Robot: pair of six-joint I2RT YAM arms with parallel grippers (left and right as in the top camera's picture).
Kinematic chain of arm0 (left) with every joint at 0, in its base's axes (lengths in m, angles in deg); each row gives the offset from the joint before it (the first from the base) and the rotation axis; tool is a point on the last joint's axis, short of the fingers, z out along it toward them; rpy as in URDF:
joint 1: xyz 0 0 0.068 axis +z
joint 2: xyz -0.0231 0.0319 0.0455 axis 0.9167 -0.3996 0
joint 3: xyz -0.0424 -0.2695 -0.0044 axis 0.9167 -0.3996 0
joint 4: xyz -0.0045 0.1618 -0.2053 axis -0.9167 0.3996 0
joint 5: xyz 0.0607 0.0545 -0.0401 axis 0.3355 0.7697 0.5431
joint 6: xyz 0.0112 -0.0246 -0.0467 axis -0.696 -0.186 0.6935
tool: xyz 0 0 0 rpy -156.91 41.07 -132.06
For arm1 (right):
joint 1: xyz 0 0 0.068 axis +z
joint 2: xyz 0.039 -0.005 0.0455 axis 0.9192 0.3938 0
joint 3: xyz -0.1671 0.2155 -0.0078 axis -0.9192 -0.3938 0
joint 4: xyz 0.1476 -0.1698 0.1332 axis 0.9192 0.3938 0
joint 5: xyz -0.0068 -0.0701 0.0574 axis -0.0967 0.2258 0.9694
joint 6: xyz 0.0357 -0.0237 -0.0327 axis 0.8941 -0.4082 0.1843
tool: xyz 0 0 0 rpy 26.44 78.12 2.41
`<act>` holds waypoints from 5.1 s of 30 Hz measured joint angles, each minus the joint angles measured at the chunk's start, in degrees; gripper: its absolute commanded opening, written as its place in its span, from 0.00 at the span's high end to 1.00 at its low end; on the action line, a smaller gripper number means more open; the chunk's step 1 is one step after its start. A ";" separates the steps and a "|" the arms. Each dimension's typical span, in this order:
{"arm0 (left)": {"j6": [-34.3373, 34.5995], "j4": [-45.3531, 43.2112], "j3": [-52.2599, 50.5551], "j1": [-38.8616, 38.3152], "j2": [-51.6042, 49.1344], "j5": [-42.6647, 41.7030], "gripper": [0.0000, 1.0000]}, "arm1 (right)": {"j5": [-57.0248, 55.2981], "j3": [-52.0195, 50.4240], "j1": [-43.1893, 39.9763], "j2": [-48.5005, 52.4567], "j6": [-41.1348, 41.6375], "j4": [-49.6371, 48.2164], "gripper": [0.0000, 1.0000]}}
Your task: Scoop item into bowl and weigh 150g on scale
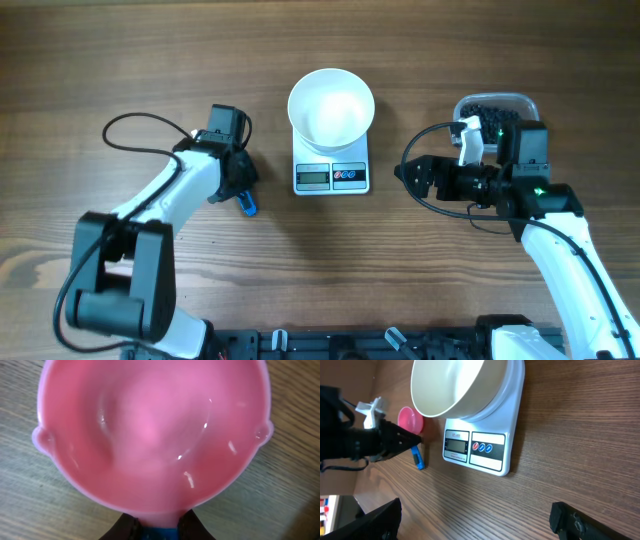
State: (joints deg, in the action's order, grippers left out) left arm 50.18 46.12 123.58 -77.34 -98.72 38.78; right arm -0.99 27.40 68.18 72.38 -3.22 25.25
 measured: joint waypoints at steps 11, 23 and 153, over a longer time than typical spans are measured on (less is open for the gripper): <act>12.07 -2.99 9.66 6.43 18.91 -26.32 0.88 | 13.42 -0.26 7.28 0.02 9.99 -20.55 0.15; 30.77 -12.13 9.66 6.47 18.91 -46.05 0.96 | -19.30 -0.26 38.36 0.15 33.09 -46.12 0.04; -12.94 -8.00 9.77 0.52 19.02 -34.05 0.00 | 15.67 -21.29 -54.53 8.76 9.33 -31.23 0.07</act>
State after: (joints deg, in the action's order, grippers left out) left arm 37.24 38.12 133.35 -76.82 -79.71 4.73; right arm 14.68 6.11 13.64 81.14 6.11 -5.98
